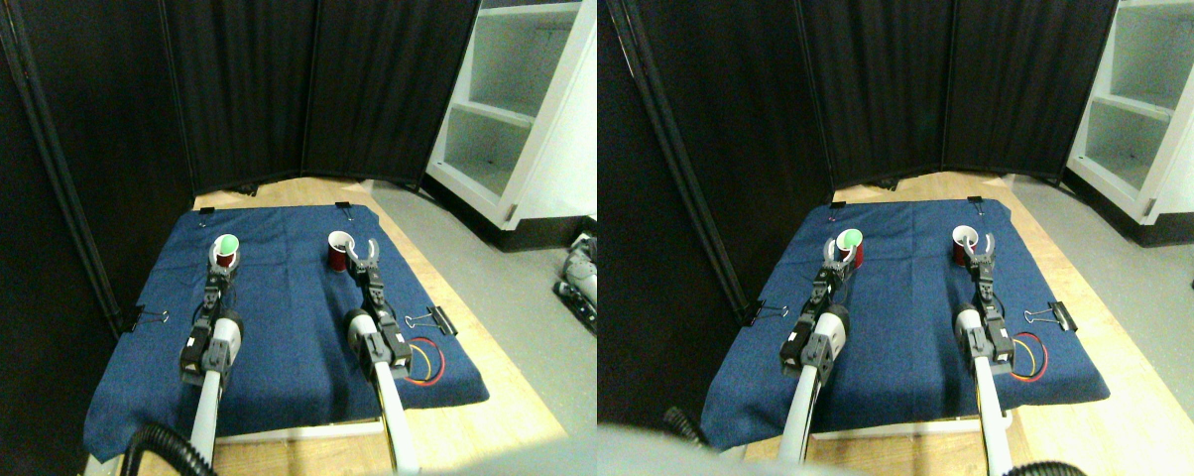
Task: Pour (bimanual)
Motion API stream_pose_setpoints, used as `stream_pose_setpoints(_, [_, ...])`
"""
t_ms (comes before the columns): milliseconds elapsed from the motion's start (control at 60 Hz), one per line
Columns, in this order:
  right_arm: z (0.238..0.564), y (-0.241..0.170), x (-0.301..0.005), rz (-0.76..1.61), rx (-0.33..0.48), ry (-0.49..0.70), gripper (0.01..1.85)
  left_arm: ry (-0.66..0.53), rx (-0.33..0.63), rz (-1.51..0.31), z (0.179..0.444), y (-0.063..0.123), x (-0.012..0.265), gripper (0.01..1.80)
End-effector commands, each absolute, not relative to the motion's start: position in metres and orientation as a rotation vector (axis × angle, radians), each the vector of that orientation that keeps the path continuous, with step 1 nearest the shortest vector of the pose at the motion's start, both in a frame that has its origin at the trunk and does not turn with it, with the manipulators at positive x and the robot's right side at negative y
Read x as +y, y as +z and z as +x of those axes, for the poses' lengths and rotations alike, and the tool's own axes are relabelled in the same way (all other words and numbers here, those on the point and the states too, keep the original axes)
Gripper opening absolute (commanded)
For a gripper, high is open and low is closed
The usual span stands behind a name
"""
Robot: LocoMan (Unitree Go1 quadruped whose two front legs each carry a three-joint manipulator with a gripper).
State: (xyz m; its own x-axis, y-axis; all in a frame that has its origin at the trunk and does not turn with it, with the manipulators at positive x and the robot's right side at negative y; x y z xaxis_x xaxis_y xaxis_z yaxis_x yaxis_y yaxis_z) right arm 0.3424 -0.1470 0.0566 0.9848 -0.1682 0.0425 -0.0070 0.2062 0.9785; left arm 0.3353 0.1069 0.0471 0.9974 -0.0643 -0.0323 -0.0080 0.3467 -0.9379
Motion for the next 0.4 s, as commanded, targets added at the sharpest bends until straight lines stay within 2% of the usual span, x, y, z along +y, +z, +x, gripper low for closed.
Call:
stream_pose_setpoints(17, [0.3431,0.0659,-0.1437,1.374,-0.185,-0.06,0.33,-0.072,0.039,-1.237,0.337,0.0467,0.1009,0.84])
stream_pose_setpoints(183, [0.3459,0.0632,-0.1422,1.391,-0.17,-0.065,0.33,-0.083,0.074,-1.217,0.3386,0.0421,0.0998,1.02])
stream_pose_setpoints(200, [0.3467,0.0625,-0.1416,1.391,-0.172,-0.073,0.33,-0.089,0.099,-1.203,0.3401,0.0403,0.101,1.13])
stream_pose_setpoints(250, [0.3469,0.0623,-0.1415,1.391,-0.173,-0.074,0.33,-0.091,0.104,-1.199,0.3404,0.0399,0.1012,1.16])
stream_pose_setpoints(267, [0.3479,0.0616,-0.1415,1.388,-0.173,-0.069,0.33,-0.096,0.115,-1.187,0.3413,0.0389,0.1015,1.28])
stream_pose_setpoints(300, [0.3485,0.0615,-0.1408,1.382,-0.174,-0.081,0.33,-0.1,0.116,-1.185,0.3423,0.0383,0.1017,1.36])
stream_pose_setpoints(333, [0.3489,0.0614,-0.1409,1.374,-0.172,-0.084,0.33,-0.099,0.107,-1.196,0.3429,0.0378,0.1019,1.34])
stream_pose_setpoints(367, [0.3493,0.0612,-0.1409,1.372,-0.17,-0.081,0.33,-0.09,0.067,-1.207,0.3435,0.0384,0.1014,1.21])
stream_pose_setpoints(400, [0.3494,0.0612,-0.1409,1.373,-0.171,-0.08,0.33,-0.088,0.058,-1.208,0.3436,0.0388,0.101,1.16])
